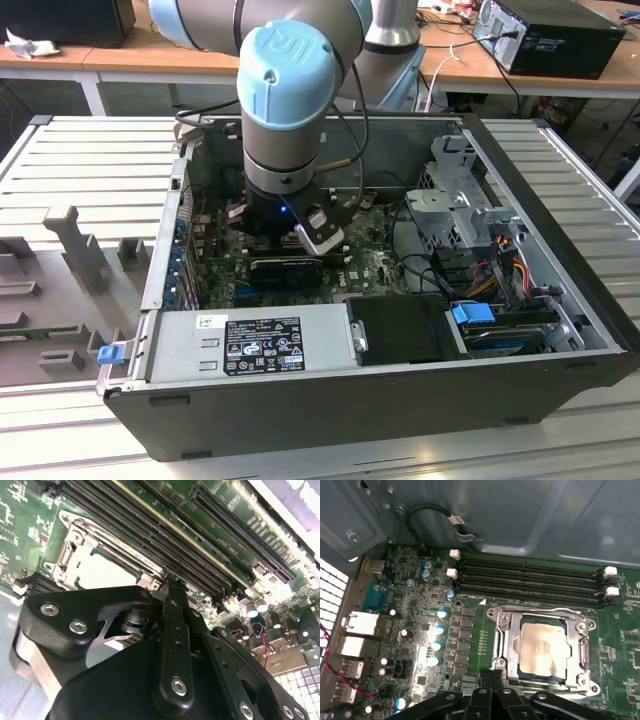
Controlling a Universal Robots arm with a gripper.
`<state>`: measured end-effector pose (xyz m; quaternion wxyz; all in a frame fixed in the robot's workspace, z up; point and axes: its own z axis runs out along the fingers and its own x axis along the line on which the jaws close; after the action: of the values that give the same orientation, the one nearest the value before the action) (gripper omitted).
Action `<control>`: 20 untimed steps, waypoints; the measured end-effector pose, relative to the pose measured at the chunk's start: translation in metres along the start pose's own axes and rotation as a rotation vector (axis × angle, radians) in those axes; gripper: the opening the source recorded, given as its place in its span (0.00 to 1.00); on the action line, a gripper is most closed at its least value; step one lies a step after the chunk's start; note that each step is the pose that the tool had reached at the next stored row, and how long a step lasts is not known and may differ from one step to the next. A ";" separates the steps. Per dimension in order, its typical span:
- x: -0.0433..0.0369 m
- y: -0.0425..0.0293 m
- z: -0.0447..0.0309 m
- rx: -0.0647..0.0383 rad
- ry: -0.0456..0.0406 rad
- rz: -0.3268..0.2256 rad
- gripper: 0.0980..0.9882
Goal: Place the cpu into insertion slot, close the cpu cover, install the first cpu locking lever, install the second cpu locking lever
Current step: 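Install the second cpu locking lever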
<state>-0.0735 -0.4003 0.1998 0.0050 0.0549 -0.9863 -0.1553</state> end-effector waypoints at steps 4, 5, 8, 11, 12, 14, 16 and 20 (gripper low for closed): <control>0.0008 -0.0010 0.0028 -0.020 -0.0021 -0.001 0.01; 0.0008 -0.0011 0.0031 -0.022 -0.0023 -0.001 0.01; 0.0008 0.0003 -0.0014 -0.022 -0.0021 -0.001 0.01; 0.0006 0.0064 -0.0190 -0.021 -0.0022 -0.001 0.01; 0.0004 0.0091 -0.0265 -0.021 -0.0021 -0.001 0.01; -0.0020 0.0110 -0.0321 -0.022 -0.0002 0.000 0.01; -0.0098 0.0105 -0.0327 -0.023 0.0096 0.003 0.01; -0.0256 0.0097 -0.0343 -0.024 0.0271 0.009 0.01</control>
<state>-0.0481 -0.3988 0.2356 0.0197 0.0524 -0.9844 -0.1666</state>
